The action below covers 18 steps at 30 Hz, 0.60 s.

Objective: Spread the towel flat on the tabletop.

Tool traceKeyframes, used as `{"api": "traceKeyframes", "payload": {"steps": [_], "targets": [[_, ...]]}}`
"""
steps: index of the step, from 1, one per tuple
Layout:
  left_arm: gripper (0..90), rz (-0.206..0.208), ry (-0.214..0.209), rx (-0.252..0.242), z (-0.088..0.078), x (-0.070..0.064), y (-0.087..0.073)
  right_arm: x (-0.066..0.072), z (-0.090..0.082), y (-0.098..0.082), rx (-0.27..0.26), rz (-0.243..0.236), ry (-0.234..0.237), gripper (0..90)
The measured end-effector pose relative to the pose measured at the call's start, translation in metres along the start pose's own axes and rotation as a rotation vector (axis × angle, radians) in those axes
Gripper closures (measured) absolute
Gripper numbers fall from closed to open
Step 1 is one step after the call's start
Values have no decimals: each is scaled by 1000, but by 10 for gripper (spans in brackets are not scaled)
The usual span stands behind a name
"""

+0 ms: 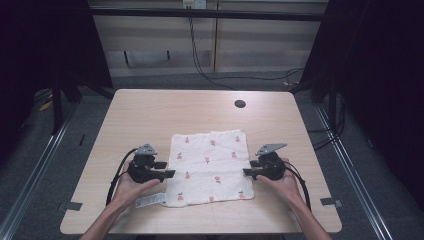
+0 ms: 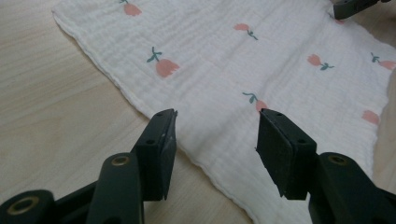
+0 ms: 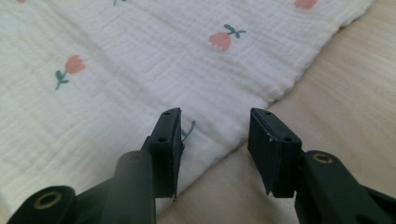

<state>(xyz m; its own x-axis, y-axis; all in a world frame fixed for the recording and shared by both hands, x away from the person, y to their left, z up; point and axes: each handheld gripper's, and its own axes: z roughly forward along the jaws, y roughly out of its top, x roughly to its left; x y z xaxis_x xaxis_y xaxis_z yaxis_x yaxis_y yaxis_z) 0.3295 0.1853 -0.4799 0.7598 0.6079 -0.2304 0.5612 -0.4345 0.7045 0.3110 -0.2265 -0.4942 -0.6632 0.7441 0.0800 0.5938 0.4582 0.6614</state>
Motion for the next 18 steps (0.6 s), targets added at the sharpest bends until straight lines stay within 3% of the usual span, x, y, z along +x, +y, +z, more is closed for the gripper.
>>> {"api": "traceKeyframes", "payload": {"steps": [3, 5, 7, 11, 15, 17, 18], "targets": [[500, 55, -11, 5, 7, -3, 1, 6, 4, -1, 11, -32, -37, 583], [499, 52, -15, 5, 9, -3, 1, 7, 4, -1, 7, -27, -37, 594], [506, 62, -11, 12, 13, -3, 2, 10, 2, -3, -1, -41, -54, 735], [539, 71, -8, 8, 13, -1, 2, 11, -1, -7, -6, -6, -24, 849], [605, 86, -30, 27, 14, -4, 1, 15, -8, -14, 2, 3, -15, 859], [615, 137, -44, 40, 15, -14, 0, 17, -14, -19, 3, 16, -10, 859], [622, 137, -44, 40, 15, -14, 0, 17, -14, -19, 3, 16, -10, 859]]}}
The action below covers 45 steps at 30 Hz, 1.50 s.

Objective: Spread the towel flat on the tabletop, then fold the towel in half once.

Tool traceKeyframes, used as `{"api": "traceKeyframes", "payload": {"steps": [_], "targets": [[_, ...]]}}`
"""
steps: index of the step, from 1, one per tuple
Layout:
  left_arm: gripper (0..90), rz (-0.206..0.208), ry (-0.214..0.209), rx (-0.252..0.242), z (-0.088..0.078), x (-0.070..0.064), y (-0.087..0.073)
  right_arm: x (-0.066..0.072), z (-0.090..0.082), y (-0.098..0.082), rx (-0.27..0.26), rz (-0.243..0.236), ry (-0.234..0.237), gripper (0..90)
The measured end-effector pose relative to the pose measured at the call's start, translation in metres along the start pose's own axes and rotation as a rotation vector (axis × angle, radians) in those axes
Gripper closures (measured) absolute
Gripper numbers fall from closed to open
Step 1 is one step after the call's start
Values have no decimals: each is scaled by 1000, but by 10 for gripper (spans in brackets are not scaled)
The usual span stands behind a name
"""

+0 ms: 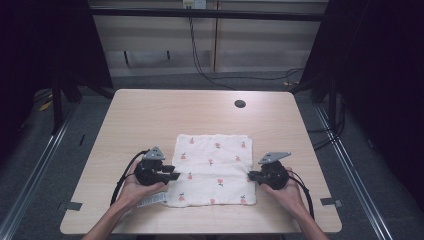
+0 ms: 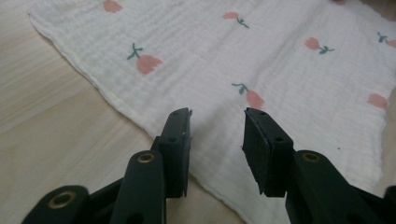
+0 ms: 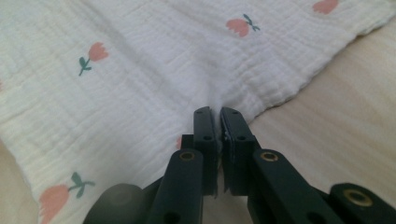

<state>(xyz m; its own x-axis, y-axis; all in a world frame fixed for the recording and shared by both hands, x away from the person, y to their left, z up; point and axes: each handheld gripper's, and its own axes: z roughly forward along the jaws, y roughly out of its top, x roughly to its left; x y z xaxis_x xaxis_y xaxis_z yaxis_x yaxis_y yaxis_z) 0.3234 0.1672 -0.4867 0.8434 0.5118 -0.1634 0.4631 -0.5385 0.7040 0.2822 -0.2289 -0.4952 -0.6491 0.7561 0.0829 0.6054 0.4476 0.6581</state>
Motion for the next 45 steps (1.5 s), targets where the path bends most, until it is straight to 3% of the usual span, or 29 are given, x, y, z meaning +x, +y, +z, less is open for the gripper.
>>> {"api": "traceKeyframes", "payload": {"steps": [1, 2, 6, 9, 11, 14, 17, 19, 21, 25, 32, 37, 39, 41, 43, 45], "targets": [[622, 20, 12, 27, 4, -4, -2, 2, -5, -5, 10, -7, 0, 859], [621, 13, -1, 45, 8, -4, -3, 2, -6, -7, 5, 0, -2, 858], [631, 29, 18, 53, 9, -7, -3, 4, -13, -14, -6, 19, 15, 857], [769, 54, 17, 57, 8, -11, -6, 8, -18, -12, -8, 15, 21, 856], [857, 59, -16, 69, 5, -14, -9, 8, -18, -12, -8, 15, 22, 856], [872, 75, -30, 87, -2, -23, -15, 10, -15, -15, 7, 13, 36, 858], [874, 61, -43, 88, -7, -27, -20, 16, -18, -16, -2, 12, 61, 858], [820, 48, -54, 90, -9, -27, -21, 20, -21, -17, -6, 4, 57, 843], [679, 5, -62, 71, -11, -23, -20, 20, -23, -19, -8, 16, 50, 731], [516, -68, -61, 22, -15, -14, -15, 10, -27, -13, -64, 50, 60, 561], [350, -111, 28, -4, -19, 2, -8, -6, -26, 4, -106, 91, 79, 493], [349, -110, 102, -34, -23, 7, 0, -10, -28, 14, -105, 92, 85, 456], [353, -127, 83, -64, -27, 11, 5, -15, -30, 16, -109, 99, 84, 444], [372, -115, 42, -60, -27, 15, 12, -21, -32, 19, -131, 116, 69, 435], [402, -98, 53, -63, -26, 18, 18, -28, -32, 22, -136, 130, 54, 433], [416, -126, 17, -67, -21, 24, 22, -35, -32, 25, -163, 146, 31, 416]]}}
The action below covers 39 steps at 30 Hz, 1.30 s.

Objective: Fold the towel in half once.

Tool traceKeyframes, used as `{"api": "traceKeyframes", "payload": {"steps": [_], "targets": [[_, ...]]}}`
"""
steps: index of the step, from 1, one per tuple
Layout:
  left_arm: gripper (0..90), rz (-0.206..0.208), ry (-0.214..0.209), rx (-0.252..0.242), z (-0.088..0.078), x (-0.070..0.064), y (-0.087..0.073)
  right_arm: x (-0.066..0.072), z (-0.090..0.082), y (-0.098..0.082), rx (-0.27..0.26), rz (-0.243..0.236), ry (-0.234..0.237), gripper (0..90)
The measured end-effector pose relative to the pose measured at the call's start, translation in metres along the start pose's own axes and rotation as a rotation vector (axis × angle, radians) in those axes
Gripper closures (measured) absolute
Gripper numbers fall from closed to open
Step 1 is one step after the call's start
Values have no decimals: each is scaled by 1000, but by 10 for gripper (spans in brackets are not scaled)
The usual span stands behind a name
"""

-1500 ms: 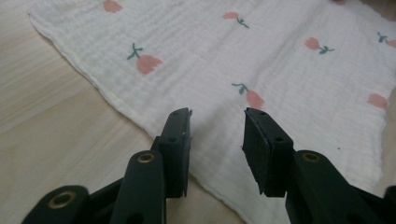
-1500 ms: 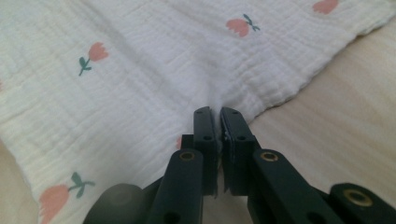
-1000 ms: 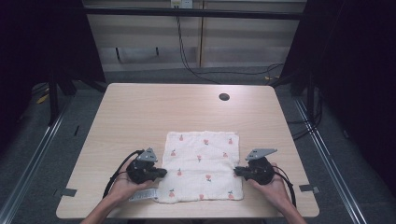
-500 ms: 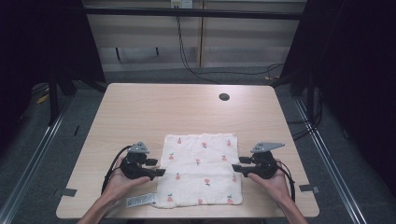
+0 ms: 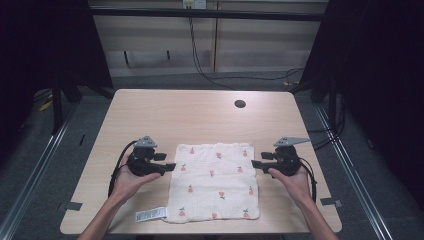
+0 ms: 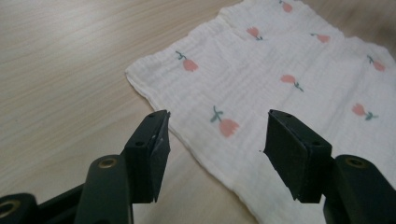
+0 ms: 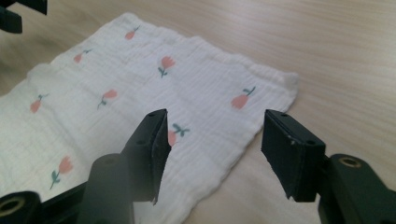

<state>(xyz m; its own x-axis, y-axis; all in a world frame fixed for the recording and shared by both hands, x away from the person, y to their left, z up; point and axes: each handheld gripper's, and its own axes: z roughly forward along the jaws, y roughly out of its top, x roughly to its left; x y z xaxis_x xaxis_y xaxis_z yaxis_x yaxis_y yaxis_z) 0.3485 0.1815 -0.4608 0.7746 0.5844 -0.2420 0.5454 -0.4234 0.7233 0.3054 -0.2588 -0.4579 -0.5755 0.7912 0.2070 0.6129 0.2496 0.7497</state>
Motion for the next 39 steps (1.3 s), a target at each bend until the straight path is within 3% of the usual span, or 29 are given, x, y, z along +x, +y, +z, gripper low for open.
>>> {"api": "traceKeyframes", "payload": {"steps": [4, 6, 9, 11, 13, 14, 17, 20, 24, 27, 29, 30, 32, 36, 39], "targets": [[471, -4, -16, 20, 13, 7, 8, -14, 9, 11, 13, 6, -3, 425], [535, -11, -38, -14, 16, 10, 10, -19, 15, 17, 27, -10, -18, 428], [574, -2, -12, -81, 13, 14, 13, -30, 24, 23, 33, -5, -57, 456], [623, -7, -16, -77, 13, 18, 16, -36, 30, 27, 46, 0, -56, 471], [638, 15, 13, -67, 14, 20, 19, -40, 36, 31, 52, 0, -43, 487], [679, 18, 0, -65, 15, 20, 19, -42, 39, 33, 53, 5, -40, 488], [659, -11, -22, -92, 16, 24, 21, -49, 48, 38, 51, 16, -33, 489], [617, -49, -18, -108, 22, 31, 20, -57, 57, 41, 37, 32, -30, 498], [592, -45, 15, -76, 33, 37, 20, -62, 68, 44, 73, 26, -47, 500], [627, -35, 23, -95, 40, 38, 20, -65, 73, 47, 83, 34, -50, 531], [601, -37, 0, -116, 43, 39, 20, -67, 75, 47, 96, 35, -46, 536], [595, -30, 13, -117, 44, 39, 19, -68, 76, 46, 100, 36, -45, 543], [594, -23, 7, -105, 47, 39, 19, -67, 79, 43, 102, 34, -38, 558], [568, -41, 44, -64, 46, 43, 21, -66, 84, 38, 123, 31, -41, 563], [480, -93, 45, -36, 49, 50, 21, -64, 85, 37, 118, 35, -35, 574]]}}
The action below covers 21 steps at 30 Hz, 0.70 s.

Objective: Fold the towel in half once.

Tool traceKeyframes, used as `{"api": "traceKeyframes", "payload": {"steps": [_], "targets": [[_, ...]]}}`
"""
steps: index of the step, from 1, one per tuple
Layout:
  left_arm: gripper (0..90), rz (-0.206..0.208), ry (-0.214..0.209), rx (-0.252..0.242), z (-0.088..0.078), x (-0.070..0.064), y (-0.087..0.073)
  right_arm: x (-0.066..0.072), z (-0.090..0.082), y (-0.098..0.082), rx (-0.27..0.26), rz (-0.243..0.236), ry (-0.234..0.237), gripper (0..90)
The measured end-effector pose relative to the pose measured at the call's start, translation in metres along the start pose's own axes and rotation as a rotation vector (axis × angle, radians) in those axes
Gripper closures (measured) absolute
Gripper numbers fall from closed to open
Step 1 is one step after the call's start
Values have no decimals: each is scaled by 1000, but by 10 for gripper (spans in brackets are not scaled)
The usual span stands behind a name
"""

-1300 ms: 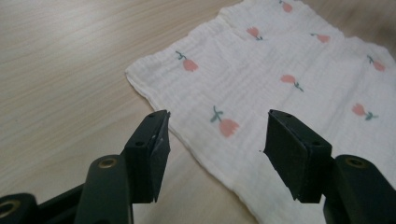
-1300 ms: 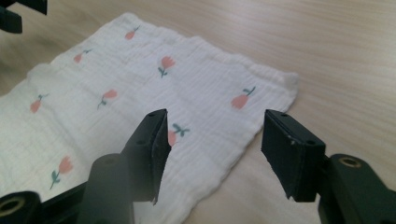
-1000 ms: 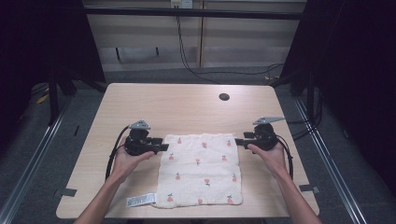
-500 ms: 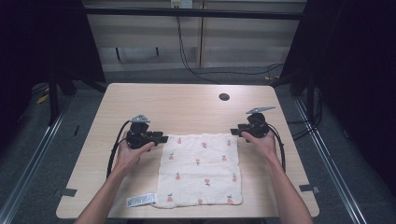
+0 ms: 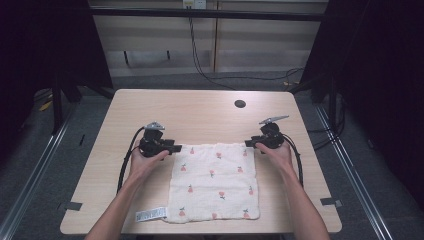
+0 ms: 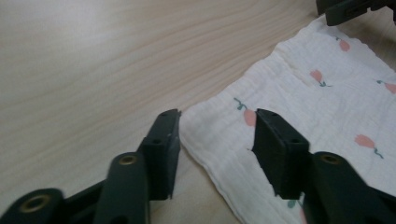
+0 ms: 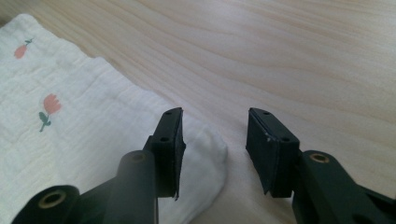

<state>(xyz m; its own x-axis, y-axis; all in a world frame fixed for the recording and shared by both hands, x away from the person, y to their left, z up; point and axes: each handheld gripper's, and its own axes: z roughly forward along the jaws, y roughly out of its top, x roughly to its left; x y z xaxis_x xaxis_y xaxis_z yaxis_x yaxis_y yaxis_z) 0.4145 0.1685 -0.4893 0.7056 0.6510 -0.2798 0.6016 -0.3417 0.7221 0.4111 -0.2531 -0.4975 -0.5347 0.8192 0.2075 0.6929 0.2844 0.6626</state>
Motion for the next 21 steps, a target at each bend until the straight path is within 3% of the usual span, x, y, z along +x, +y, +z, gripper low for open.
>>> {"api": "traceKeyframes", "payload": {"steps": [2, 5, 9, 12, 18, 21], "targets": [[467, -30, 31, -12, 1, 1, 0, 1, 0, -1, 2, -1, -8, 576], [416, -31, 58, -2, 1, 4, 1, 1, 1, -4, 6, -6, -27, 556], [353, -23, 16, 29, 4, 10, 4, -2, -1, -8, -13, 19, -16, 608], [385, -49, -6, 16, 4, 15, 6, -2, -2, -9, -13, 10, -16, 681], [321, -70, 4, 33, 12, 16, 6, 0, 0, -10, -2, 3, -8, 868], [339, -64, 4, 35, 14, 17, 5, 0, 1, -10, -11, 6, -3, 882]]}}
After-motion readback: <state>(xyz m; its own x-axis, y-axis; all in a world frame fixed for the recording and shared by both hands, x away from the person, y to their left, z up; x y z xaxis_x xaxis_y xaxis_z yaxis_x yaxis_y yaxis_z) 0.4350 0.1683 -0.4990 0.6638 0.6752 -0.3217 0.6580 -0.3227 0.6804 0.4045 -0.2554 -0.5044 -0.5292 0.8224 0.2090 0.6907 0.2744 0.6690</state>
